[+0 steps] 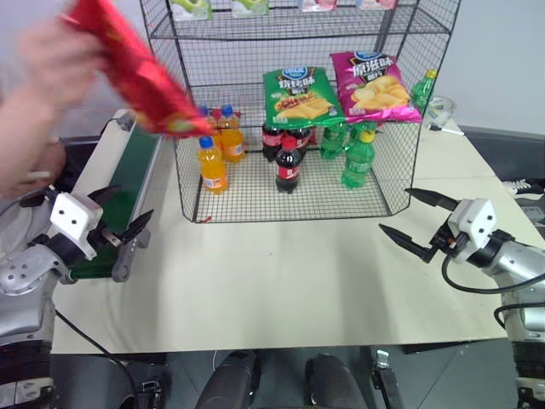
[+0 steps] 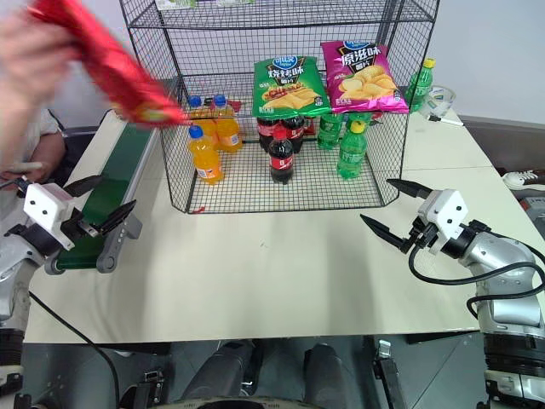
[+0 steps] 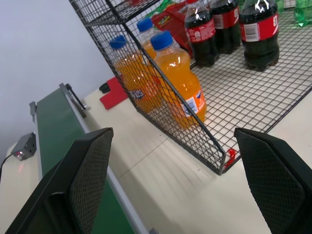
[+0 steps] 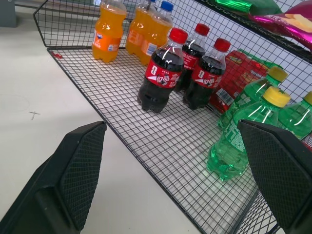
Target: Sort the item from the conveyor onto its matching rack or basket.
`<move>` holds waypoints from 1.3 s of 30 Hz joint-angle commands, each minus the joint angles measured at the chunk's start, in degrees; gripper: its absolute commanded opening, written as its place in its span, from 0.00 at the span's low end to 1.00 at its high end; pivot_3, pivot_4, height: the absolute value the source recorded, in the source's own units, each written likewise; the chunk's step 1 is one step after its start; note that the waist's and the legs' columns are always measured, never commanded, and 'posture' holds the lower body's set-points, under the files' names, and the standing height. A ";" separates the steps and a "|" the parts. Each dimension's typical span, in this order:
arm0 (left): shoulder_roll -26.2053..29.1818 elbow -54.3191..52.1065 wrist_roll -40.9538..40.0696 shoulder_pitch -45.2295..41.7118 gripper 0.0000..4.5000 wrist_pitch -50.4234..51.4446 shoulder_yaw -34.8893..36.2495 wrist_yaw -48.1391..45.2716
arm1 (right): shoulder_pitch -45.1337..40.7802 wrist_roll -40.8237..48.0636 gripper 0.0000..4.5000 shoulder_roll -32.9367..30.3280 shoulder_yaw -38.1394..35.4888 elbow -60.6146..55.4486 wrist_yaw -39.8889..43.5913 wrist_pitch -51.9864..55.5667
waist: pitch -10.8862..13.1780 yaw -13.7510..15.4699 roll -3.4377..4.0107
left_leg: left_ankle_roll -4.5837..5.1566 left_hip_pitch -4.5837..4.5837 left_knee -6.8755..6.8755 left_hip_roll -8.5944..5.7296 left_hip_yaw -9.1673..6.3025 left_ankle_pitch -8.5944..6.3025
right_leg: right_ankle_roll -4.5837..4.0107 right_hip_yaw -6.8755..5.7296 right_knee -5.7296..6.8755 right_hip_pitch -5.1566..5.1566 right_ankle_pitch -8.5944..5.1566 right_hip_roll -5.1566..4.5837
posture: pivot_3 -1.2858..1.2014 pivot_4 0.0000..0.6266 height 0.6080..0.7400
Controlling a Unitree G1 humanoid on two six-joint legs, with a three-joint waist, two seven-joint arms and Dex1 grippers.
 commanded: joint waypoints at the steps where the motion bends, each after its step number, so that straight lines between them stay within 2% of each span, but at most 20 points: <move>1: 0.19 -0.36 -0.31 -0.89 0.92 -1.19 0.66 0.77 | -1.04 0.25 1.00 -0.21 -0.37 -0.62 -0.46 -0.89 | 0.00 0.00 0.00 | 0.00 0.00 0.00 0.00 0.00 0.00 | 0.00 0.00 0.00 0.00 0.00 0.00 | 0.52 0.24 1.00; 8: 0.44 0.06 -2.79 -0.75 0.92 1.02 2.11 -0.07 | -1.60 0.81 1.00 0.14 0.41 -1.35 -0.68 0.34 | 0.00 -0.02 0.00 | 0.00 0.00 0.00 0.00 0.00 0.00 | 0.00 0.00 0.00 -0.01 0.00 0.00 | 0.52 0.24 1.00; 19: 0.67 -0.24 -0.39 0.87 0.92 -2.89 1.86 2.06 | -3.82 0.27 1.00 0.33 1.99 0.23 -0.82 0.08 | 0.01 -0.05 0.00 | 0.00 -0.01 -0.02 0.00 0.00 0.00 | -0.02 0.00 -0.01 -0.01 -0.01 0.00 | 0.52 0.24 1.00; 33: 0.45 -3.40 -3.70 3.58 0.92 -0.26 3.03 1.63 | -3.51 1.34 1.00 0.17 2.65 -0.11 0.08 1.35 | 0.01 0.00 0.00 | 0.00 -0.01 -0.02 0.00 0.00 0.00 | -0.02 0.00 -0.02 -0.02 -0.01 0.00 | 0.52 0.24 1.00; 39: 0.74 -3.81 -2.19 5.09 0.92 -1.42 3.31 2.78 | -2.57 3.14 1.00 0.58 2.89 -1.75 1.26 2.37 | 0.02 -0.02 0.01 | 0.00 -0.02 -0.04 0.00 0.00 0.00 | -0.02 0.01 -0.02 -0.03 -0.01 0.00 | 0.52 0.24 1.00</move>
